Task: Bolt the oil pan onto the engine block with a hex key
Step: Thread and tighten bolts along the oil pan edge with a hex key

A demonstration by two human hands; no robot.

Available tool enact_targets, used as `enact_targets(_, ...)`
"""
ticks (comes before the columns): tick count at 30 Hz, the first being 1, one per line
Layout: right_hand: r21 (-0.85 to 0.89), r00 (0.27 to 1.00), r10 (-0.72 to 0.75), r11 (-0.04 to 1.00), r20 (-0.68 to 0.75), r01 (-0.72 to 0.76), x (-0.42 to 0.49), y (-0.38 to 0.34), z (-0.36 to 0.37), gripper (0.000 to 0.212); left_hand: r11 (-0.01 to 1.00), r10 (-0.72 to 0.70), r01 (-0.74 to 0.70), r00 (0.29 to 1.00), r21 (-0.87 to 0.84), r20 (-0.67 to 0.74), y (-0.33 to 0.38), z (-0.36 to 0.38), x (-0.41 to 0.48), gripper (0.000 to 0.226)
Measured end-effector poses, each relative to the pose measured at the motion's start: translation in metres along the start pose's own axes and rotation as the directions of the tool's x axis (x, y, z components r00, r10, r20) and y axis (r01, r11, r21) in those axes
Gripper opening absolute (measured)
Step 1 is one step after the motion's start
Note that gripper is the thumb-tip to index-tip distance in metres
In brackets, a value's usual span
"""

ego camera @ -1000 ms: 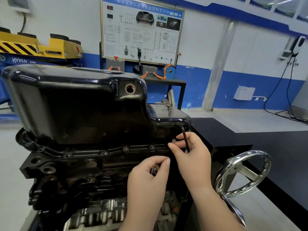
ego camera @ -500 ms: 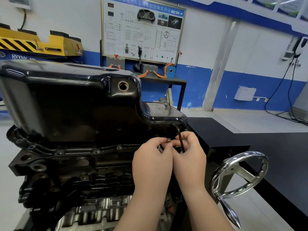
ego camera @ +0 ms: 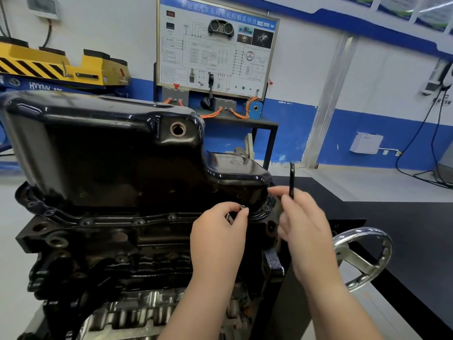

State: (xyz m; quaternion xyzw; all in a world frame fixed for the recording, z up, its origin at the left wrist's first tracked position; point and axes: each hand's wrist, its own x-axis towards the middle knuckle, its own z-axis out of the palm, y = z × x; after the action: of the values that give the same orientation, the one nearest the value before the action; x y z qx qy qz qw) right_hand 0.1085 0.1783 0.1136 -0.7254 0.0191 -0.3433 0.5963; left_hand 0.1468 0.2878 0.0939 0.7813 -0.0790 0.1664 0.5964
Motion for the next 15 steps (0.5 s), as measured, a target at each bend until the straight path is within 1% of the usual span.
enact_targets(2,0.114,0.997,0.034,0.993,0.072,-0.042,0.008,-0.011,-0.001,0.028,1.000,0.001,-0.001,1.000,0.002,0.003,0.000,0.000,0.000,0.008)
enact_targets(4,0.173,0.992,0.031,0.983,0.126,-0.053,0.014,-0.021,0.000,0.038,1.000,0.014,-0.014,1.000,0.007,0.009,-0.001,0.000,0.000,0.010)
enact_targets(5,0.192,0.989,0.033,0.979,0.146,-0.062,0.016,-0.024,0.001,0.039,1.000,0.017,-0.017,1.000,0.005,0.011,-0.001,0.000,-0.001,0.010)
enact_targets(7,0.128,0.990,0.010,0.991,0.142,-0.028,0.022,-0.028,0.002,0.034,1.000,0.018,-0.018,1.000,-0.007,0.014,-0.002,0.000,-0.001,0.012)
enact_targets(10,-0.048,0.989,-0.098,0.993,0.110,0.104,0.030,-0.030,0.002,0.024,1.000,0.018,-0.018,1.000,-0.008,0.017,-0.003,0.000,0.000,0.013)
enact_targets(12,-0.156,0.980,-0.171,0.970,0.101,0.185,0.034,-0.032,0.003,0.023,1.000,0.023,-0.023,1.000,-0.007,0.018,-0.003,0.000,0.001,0.014)
enact_targets(15,-0.217,0.970,-0.214,0.947,0.117,0.235,0.039,-0.034,0.006,0.024,1.000,0.025,-0.025,0.999,-0.013,0.020,-0.004,0.000,0.000,0.014)
